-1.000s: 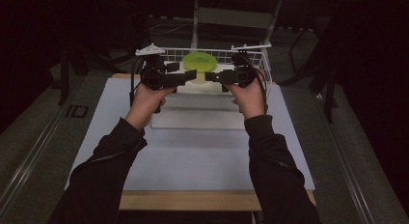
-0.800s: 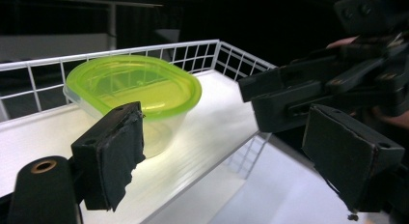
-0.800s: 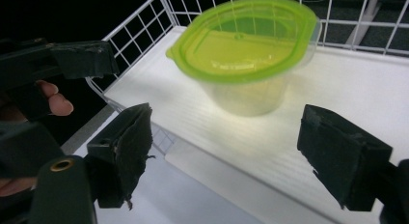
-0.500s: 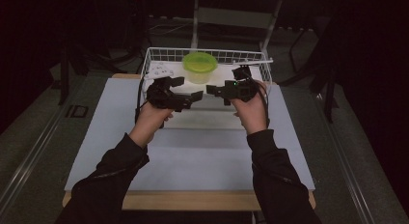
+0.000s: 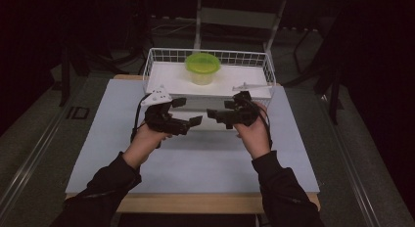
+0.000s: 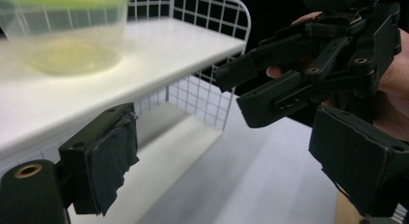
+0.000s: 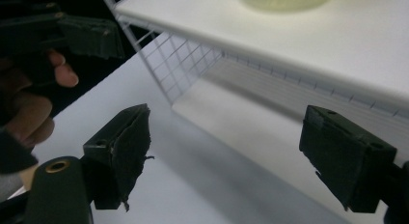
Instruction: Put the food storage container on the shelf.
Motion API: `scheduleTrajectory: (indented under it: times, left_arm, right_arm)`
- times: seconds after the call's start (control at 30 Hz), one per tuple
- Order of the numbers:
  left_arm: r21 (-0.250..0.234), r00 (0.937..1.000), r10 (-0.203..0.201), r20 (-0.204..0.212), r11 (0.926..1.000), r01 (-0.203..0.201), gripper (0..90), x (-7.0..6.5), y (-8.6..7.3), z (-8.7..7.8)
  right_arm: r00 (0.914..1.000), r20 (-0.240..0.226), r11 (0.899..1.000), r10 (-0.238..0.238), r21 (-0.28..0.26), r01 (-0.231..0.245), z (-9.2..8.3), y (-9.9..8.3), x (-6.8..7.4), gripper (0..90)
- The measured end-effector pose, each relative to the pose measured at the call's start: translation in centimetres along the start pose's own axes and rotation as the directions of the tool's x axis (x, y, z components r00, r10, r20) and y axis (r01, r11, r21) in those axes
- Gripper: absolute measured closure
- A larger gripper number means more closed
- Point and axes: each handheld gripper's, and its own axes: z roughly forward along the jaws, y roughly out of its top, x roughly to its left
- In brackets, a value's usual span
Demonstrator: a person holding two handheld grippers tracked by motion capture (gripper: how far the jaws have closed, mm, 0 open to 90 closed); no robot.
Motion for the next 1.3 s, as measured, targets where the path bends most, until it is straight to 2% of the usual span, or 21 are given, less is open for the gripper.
scheduleTrajectory:
  times: [0.27,0.37,0.57,0.67,0.83,0.9,1.07,1.2,1.3]
  left_arm:
    - [0.034,0.9992,0.012,0.037,0.9994,-0.013,10.8,-0.8,-2.8,-0.5]
    - [0.053,0.9988,0.018,0.046,0.9984,-0.021,10.8,-1.2,-3.9,-0.5]
    - [0.074,0.9979,0.02,0.061,0.997,-0.025,10.8,-1.7,-6.1,-0.6]
    - [0.073,0.9976,-0.001,0.069,0.9973,-0.004,10.8,-1.7,-7.0,-0.7]
    - [0.093,0.9971,-0.006,0.076,0.9957,-0.001,10.8,-1.9,-8.5,-0.7]
    - [0.097,0.9969,-0.011,0.078,0.9952,0.003,10.8,-1.9,-9.1,-0.7]
    - [0.108,0.9974,-0.02,0.07,0.9941,0.012,10.8,-1.9,-10.7,-0.4]
    - [0.13,0.9984,0.006,0.056,0.9915,-0.013,10.8,-1.8,-11.8,-0.2]
    - [0.122,0.9987,0.006,0.051,0.9925,-0.012,10.8,-1.8,-12.1,-0.2]
  right_arm:
    - [0.9978,-0.017,0.998,-0.065,0.011,0.065,-0.1,-3.8,0.9,17.0]
    - [0.9944,-0.011,0.994,-0.105,0.014,0.105,0.0,-5.1,1.3,16.4]
    - [0.9914,-0.034,0.992,-0.127,0.012,0.127,0.1,-7.6,1.6,16.1]
    - [0.9914,-0.047,0.992,-0.122,0.014,0.123,0.2,-8.9,1.6,16.0]
    - [0.9895,-0.048,0.99,-0.136,0.014,0.137,0.3,-10.7,1.5,15.9]
    - [0.9899,-0.06,0.992,-0.128,0.013,0.129,0.3,-11.4,1.2,15.8]
    - [0.9918,-0.051,0.993,-0.117,0.025,0.119,0.4,-12.9,0.5,15.9]
    - [0.992,-0.033,0.992,-0.122,0.03,0.123,0.5,-13.7,0.0,15.8]
    - [0.9923,-0.027,0.992,-0.121,0.037,0.122,0.6,-14.2,-0.3,15.8]
